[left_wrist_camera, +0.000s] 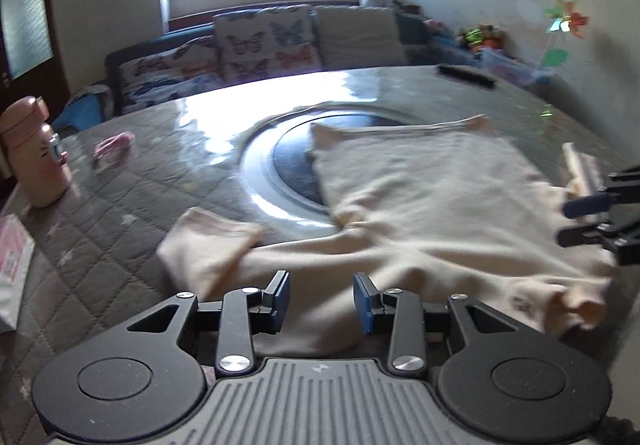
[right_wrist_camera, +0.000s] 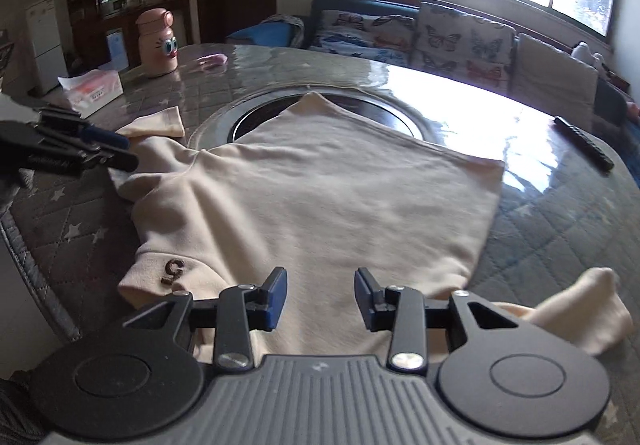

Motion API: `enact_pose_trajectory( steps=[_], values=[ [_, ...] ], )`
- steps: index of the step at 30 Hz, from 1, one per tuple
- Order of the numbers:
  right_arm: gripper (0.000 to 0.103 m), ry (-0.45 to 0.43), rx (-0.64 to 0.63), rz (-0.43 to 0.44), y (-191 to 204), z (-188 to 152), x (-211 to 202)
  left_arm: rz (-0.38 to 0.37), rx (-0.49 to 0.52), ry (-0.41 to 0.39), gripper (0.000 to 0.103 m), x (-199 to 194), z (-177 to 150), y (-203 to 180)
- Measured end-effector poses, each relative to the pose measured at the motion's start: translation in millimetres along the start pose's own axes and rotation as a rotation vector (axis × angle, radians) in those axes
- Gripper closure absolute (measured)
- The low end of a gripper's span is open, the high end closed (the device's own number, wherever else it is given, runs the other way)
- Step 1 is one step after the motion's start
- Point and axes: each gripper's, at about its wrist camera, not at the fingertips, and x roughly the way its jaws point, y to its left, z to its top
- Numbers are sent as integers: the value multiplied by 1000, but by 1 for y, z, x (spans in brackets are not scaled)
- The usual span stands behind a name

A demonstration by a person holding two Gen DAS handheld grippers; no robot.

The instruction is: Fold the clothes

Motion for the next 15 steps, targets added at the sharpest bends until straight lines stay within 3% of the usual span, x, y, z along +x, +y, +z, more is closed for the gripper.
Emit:
enact_pose_trajectory(
  steps=[6, 10, 15],
  values=[
    [65, 42, -32, 3, 6, -2, 21, 218, -95, 36, 67, 24, -8, 37],
    [60, 53, -28, 1, 5, -6, 24, 333, -225, 27, 66, 24, -12, 67],
    [58, 54, -32, 1, 4, -4, 21, 402, -411, 34, 67, 19, -14, 112]
  ],
)
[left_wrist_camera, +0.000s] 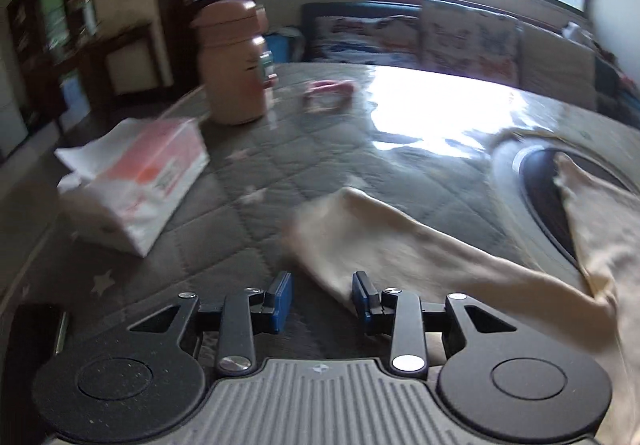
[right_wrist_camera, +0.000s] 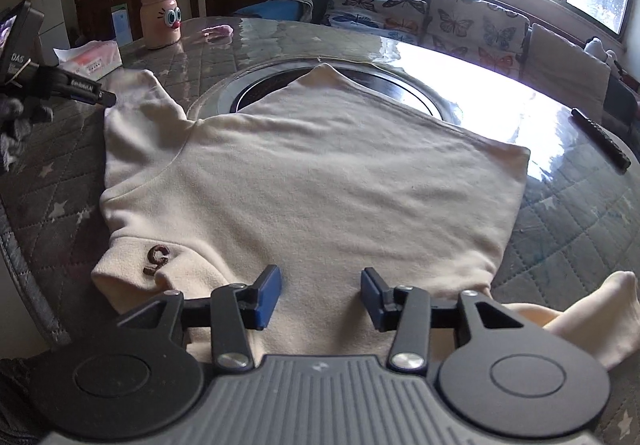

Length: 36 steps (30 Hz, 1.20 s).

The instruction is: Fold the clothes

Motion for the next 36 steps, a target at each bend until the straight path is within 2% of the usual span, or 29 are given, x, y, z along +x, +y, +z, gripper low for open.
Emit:
enact_pose_trajectory(
  steps=[3, 6, 9, 13, 16, 19, 21, 23, 25, 28, 31, 36],
  values=[
    [58, -20, -19, 29, 5, 2, -10, -8, 1, -15, 65, -8, 1, 6],
    [58, -32, -57, 97, 17, 5, -22, -60, 38, -21, 63, -20, -2, 0],
    [58, -33, -109, 163, 34, 5, -30, -135, 105, -16, 63, -32, -12, -21],
    [58, -20, -173, 208, 58, 0, -30, -259, 209, -3, 63, -50, -27, -57],
    [61, -31, -230, 171, 71, -4, -27, -347, 298, -20, 63, -66, -38, -85],
    [62, -33, -210, 167, 69, -6, -29, -422, 364, -42, 63, -78, -44, -106],
    [69, -32, -187, 153, 64, -8, -30, -468, 403, -55, 63, -84, -47, -119],
    [70, -30, -166, 134, 60, -11, -30, -505, 432, -59, 63, -87, -50, -131],
    [82, -15, -148, 117, 56, -14, -26, -537, 457, -59, 64, -86, -54, -144],
    [97, -13, -140, 94, 54, -20, -23, -564, 494, -43, 65, -82, -61, -159],
    [102, -25, -153, 97, 55, -23, -32, -576, 537, -22, 67, -80, -71, -162],
    [100, -13, -190, 121, 56, -35, -40, -565, 558, -8, 67, -80, -76, -151]
  ],
)
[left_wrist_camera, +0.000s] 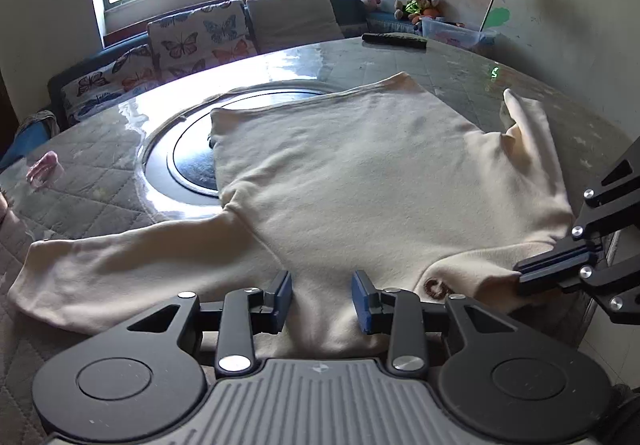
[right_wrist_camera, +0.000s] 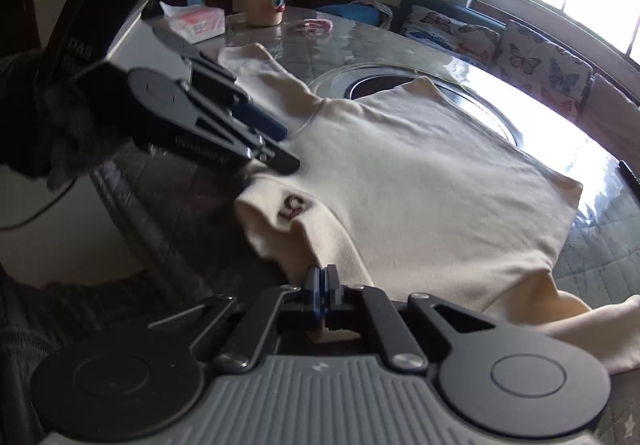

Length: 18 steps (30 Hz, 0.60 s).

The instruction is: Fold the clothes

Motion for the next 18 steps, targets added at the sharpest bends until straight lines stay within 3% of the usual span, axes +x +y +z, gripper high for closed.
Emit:
enact_pose_trajectory(
  steps=[3, 6, 18],
  values=[
    [95, -33, 70, 3, -14, 2, -11, 18, -15, -12, 67, 0, 10, 7],
    [88, -75, 136, -50, -35, 3, -23, 24, -31, -32, 67, 5, 26, 11],
    [82, -65, 539, -502, -196, -42, -32, 35, -15, -20, 66, 42, 54, 4]
  ],
)
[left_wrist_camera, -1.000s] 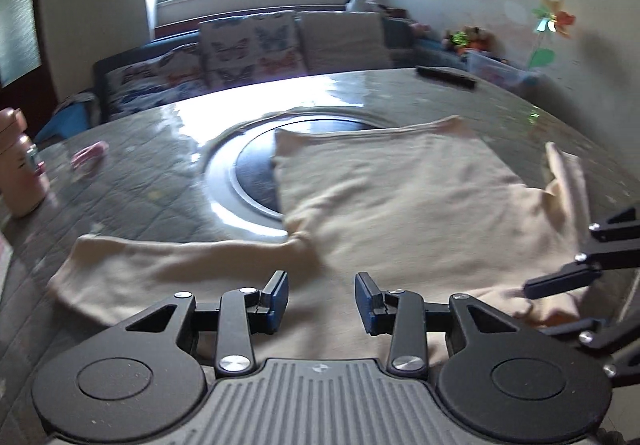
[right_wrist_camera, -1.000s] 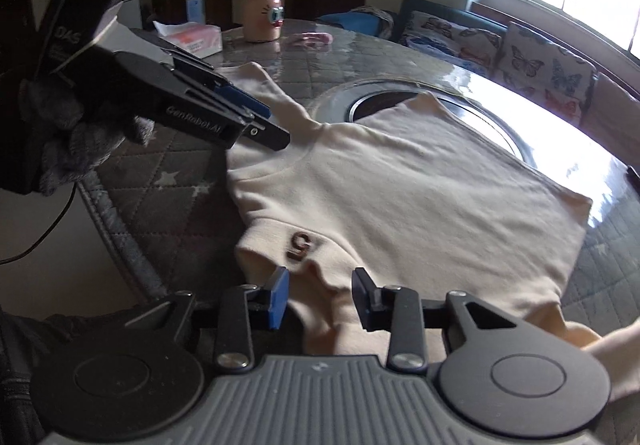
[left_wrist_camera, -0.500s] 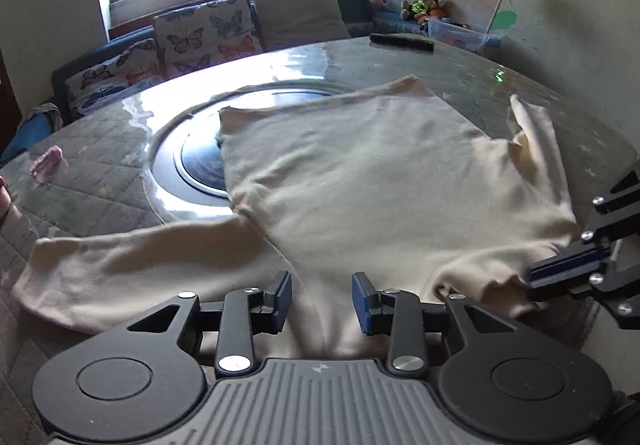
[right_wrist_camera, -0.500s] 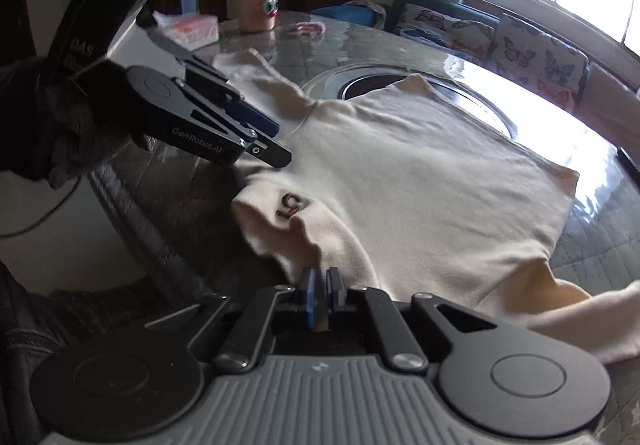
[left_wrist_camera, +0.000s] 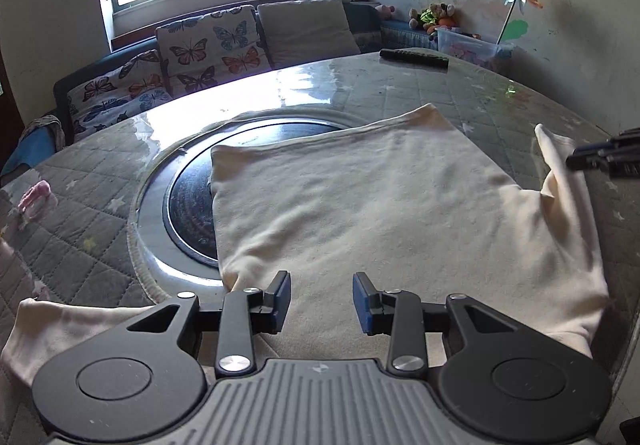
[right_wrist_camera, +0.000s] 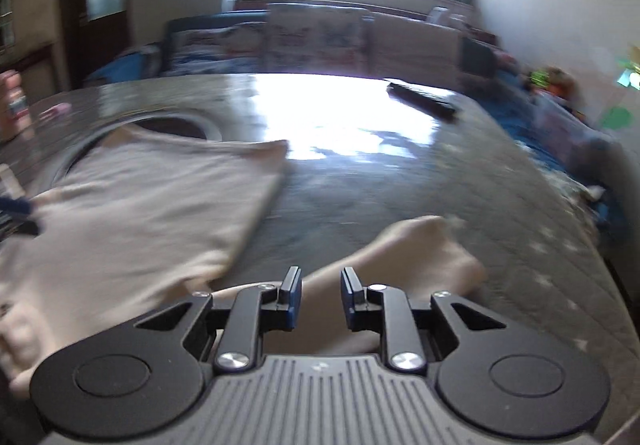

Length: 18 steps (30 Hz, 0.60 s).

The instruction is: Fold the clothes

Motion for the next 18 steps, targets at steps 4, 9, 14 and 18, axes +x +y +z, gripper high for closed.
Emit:
enact_pose_trajectory(
  steps=[4, 9, 14, 18],
  values=[
    [82, 5, 149, -160, -57, -2, 25, 4, -4, 12, 66, 9, 1, 4],
    [81, 3, 283, -158, -95, -8, 38, 5, -4, 28, 65, 19, 1, 6],
    [97, -9, 304, -140, -100, -15, 40, 15, -5, 26, 64, 22, 3, 7],
    [99, -40, 292, -227, -97, -16, 17, 24, -5, 25, 62, 22, 3, 8]
  ],
)
